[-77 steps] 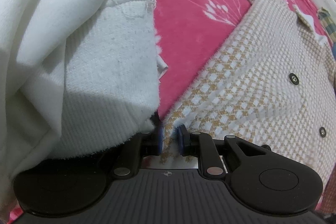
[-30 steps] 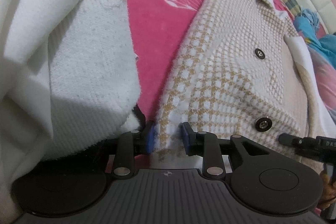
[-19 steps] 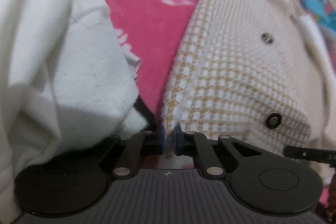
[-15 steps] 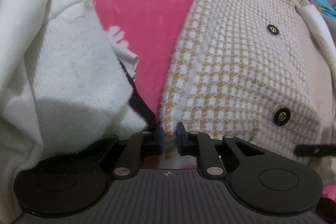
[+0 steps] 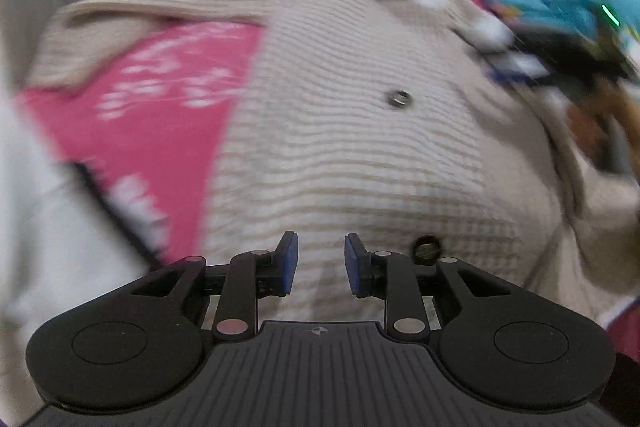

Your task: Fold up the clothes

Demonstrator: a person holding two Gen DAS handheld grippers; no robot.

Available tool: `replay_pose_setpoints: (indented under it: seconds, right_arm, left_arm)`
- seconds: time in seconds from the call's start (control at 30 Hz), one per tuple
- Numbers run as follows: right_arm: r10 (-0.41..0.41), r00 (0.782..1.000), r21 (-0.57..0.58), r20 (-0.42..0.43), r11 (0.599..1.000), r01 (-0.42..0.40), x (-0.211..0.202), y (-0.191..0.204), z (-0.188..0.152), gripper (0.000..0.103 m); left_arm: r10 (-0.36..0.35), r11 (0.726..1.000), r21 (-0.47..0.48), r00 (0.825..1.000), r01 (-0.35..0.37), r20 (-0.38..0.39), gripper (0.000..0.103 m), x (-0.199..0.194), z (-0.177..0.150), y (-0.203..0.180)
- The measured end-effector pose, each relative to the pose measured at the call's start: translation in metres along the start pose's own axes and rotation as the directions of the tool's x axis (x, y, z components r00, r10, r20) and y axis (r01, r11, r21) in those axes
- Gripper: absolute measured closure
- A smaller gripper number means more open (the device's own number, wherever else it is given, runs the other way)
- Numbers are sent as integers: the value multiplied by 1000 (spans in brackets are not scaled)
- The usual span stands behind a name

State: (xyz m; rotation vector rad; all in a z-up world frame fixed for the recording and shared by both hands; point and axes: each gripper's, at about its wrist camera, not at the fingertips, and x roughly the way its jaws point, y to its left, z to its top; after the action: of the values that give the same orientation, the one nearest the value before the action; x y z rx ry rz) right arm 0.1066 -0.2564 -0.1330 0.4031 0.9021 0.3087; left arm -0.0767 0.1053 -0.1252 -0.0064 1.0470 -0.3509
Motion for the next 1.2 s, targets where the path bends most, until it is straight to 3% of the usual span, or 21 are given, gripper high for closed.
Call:
replay_pose_setpoints:
  seconds: [0.2,0.23,0.3,0.37,0.43,0.5,0.57,0.6,0.7,0.73,0.8,0.87,0.93,0.97,1.0,1.03,1.1,1.17,1.2]
  right_arm:
    - [6,998,-16,64,1000,-5,71,-10,62,43]
    - [18,999,-25,45,1000,-17,85,-11,70,57]
    - [2,1000,-59,9,998,-1,103,-8,81,97]
    - [20,997,-48,80,999,-17,94,-7,84,97]
    - [-21,995,-24,97,999,24,93,-16,83,96]
    - [-81,997,17,-17,997,81,111,-33,83,89]
    - [-91,995,-2,-45,996,91,106,-33,89,84]
    - [-103,994,-26,-21,994,103,95,-26,92,75]
    - [-157,981,-193,117,965,177,57,14,98,64]
    - [-169,972,-293,166,932,212,52,34,97,57]
    - [-179,962,-528,207,807,264,69,76,96,51]
    - [-202,956,-720,212,629,292,104,108,85,51]
    - [-261,936,-836,236,437,332,145,125,68,53]
    - [-300,918,-863,258,355,359,167,127,62,55]
    - [-334,904,-875,269,307,374,185,127,60,65]
    - [-367,890,-869,270,305,390,198,122,64,77]
    - [-392,881,-802,265,417,427,199,113,84,94]
    - [-325,905,-611,275,667,426,163,101,116,94]
    - [-234,929,-431,288,835,344,134,84,135,95]
  left_arm:
    - [-3,998,62,982,15,-188,78,40,0,-10]
    - [-5,998,65,979,19,-206,78,42,1,-10]
    - [-10,997,68,970,27,-243,78,45,4,-10]
    - [-24,998,54,960,41,-279,78,50,8,-7]
    - [-42,998,31,950,55,-309,78,54,11,-3]
    - [-50,998,30,940,64,-338,78,59,13,1]
    - [-57,997,31,929,73,-365,78,62,15,3]
    - [-60,997,27,925,76,-374,78,62,15,4]
    - [-70,997,15,920,82,-386,78,64,14,6]
    - [-71,997,12,918,82,-389,78,65,13,6]
    - [-71,997,10,916,82,-395,77,66,12,7]
    - [-71,997,8,914,81,-399,77,66,12,8]
    - [-76,997,-3,914,82,-397,77,66,11,9]
    - [-79,996,-7,915,83,-396,77,66,10,9]
    - [-82,996,-9,916,85,-393,77,66,9,9]
    - [-85,996,-11,917,88,-391,77,66,9,11]
    - [-91,996,-12,919,93,-383,77,64,8,15]
    - [-99,995,-12,922,101,-375,77,59,5,21]
    - [-104,994,-15,922,106,-374,77,58,4,22]
